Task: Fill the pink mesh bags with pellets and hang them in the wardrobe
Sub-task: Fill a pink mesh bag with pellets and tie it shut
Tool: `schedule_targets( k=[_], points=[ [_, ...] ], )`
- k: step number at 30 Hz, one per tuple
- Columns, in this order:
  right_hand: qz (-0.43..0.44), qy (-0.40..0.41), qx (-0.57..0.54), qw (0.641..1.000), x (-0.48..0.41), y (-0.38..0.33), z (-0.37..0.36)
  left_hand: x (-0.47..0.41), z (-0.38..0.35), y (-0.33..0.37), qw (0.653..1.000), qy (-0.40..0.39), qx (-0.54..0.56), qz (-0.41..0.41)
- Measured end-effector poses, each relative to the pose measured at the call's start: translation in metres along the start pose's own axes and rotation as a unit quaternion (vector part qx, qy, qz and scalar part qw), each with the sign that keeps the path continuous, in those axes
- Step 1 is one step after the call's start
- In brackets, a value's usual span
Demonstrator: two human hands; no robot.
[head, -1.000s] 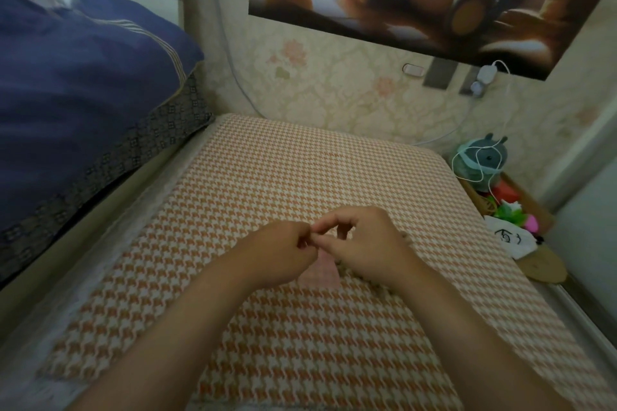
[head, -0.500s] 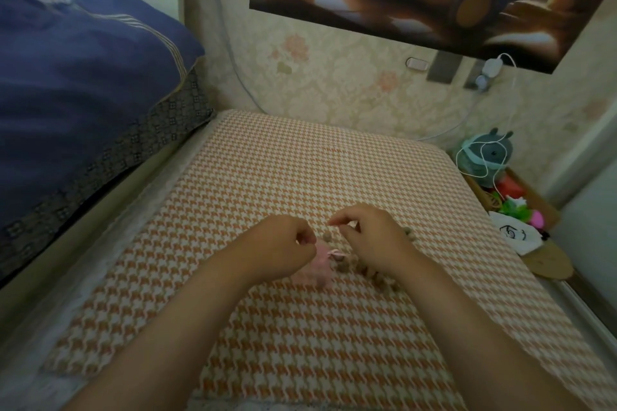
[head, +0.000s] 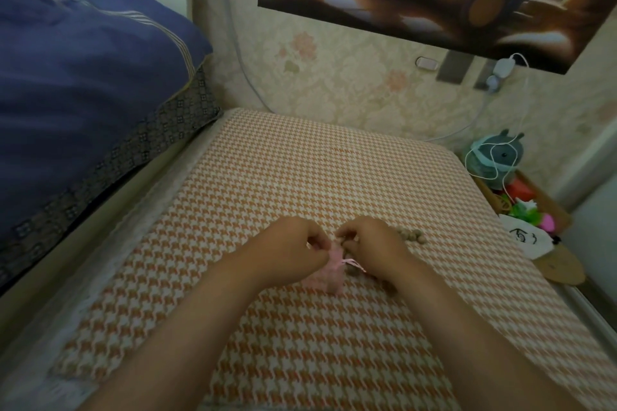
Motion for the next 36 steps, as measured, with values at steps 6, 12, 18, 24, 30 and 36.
schedule_targets(
  k=[6, 12, 18, 24, 30, 36],
  points=[
    [0.009, 0.063, -0.144, 0.987, 0.024, -0.007, 0.035, -0.002, -0.002, 0.000, 1.000, -0.003, -0.007, -0.008],
    [0.096, 0.063, -0.124, 0.986, 0.061, -0.024, 0.054, 0.000, -0.006, 0.004, 1.000, 0.009, 0.011, -0.024],
    [0.122, 0.042, -0.053, 0.990, 0.070, -0.025, 0.050, 0.003, -0.009, 0.010, 0.999, 0.005, 0.028, -0.028],
    [0.127, 0.025, -0.067, 0.989, 0.073, -0.023, 0.051, 0.000, -0.010, 0.010, 0.999, 0.003, 0.040, -0.013],
    [0.107, -0.012, -0.026, 0.994, 0.080, -0.015, 0.060, -0.008, -0.011, 0.023, 0.998, 0.009, 0.051, -0.044],
    [0.065, 0.026, -0.052, 0.996, 0.088, 0.011, 0.071, -0.028, -0.016, 0.023, 0.994, 0.096, 0.041, -0.031]
  ],
)
Point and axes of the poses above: each hand's wrist, its own x-axis away from the middle knuckle, its own z-axis out of the back of the hand, y = z × x, the point moved 1 cm from there along -x, towards the middle knuckle, and after that the axes turned 5 degrees about -z, right-handed, at the moved point
